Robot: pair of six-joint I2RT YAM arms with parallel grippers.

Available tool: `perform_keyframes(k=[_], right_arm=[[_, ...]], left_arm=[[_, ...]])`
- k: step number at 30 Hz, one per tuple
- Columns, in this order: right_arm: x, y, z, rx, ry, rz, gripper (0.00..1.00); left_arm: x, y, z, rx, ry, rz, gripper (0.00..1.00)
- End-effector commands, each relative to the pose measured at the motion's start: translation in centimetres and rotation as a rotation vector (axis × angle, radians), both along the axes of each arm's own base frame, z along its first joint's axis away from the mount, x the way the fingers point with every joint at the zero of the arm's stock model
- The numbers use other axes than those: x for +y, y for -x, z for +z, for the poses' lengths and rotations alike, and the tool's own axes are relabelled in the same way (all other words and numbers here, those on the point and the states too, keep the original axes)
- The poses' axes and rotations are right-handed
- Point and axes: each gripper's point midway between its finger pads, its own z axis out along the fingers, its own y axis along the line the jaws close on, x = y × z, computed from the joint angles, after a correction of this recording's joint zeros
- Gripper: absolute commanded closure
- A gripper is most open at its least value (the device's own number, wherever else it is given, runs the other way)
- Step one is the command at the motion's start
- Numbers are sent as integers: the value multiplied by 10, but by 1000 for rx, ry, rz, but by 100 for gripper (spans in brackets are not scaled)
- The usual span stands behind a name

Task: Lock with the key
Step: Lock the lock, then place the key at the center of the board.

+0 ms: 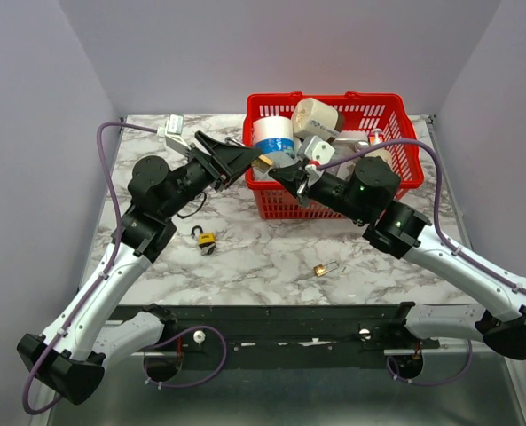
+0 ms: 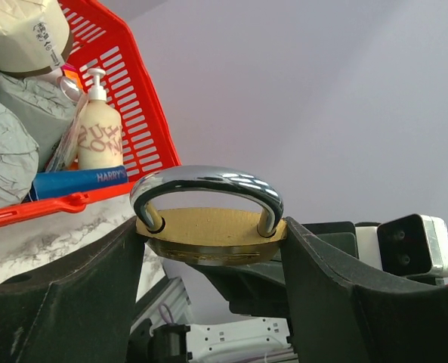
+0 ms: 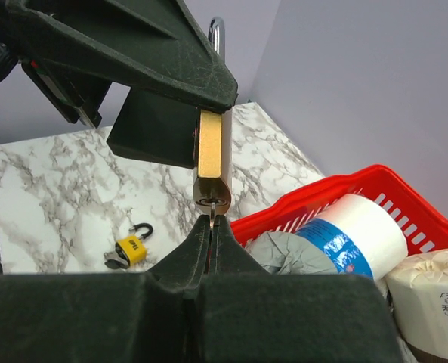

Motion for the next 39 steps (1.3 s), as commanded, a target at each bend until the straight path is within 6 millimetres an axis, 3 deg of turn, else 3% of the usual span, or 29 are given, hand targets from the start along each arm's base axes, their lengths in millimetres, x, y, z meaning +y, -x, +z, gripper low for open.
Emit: perform_keyframes(k=[1,11,12,14,15,16,20,22,26,31,39], right_arm=[[-3,6,4,44,-48,-3,99],[-14,20,-32,170,-33,1,99],[-16,23,-50,183,-3,6,99],[-23,39,-61,154,33,65,99],[-26,42,-83,143,97,76,99],[-29,44,-93,137,136,85,99],[-54,34,-153,140,378,-1,99],[-65,30,-171,78,477,-13,99],[-82,39,-227,4,671,48,99],[-77,51,-265,-107,825,145,99],[-63,46,-330,-4,1039,101,99]], left_arm=[[23,-17,25,-35,65,152,100],[55,-40,40,-50,93,280,100],[61,-42,38,-63,72,300,100],[66,-39,38,-91,39,313,100],[69,-39,35,-99,17,324,100],[72,-36,31,-127,-31,334,100],[71,-27,13,-153,-158,312,100],[71,-19,7,-168,-189,289,100],[76,-16,-12,-171,-271,306,100],[79,-16,-21,-188,-309,316,100],[77,-15,-37,-178,-347,290,100]])
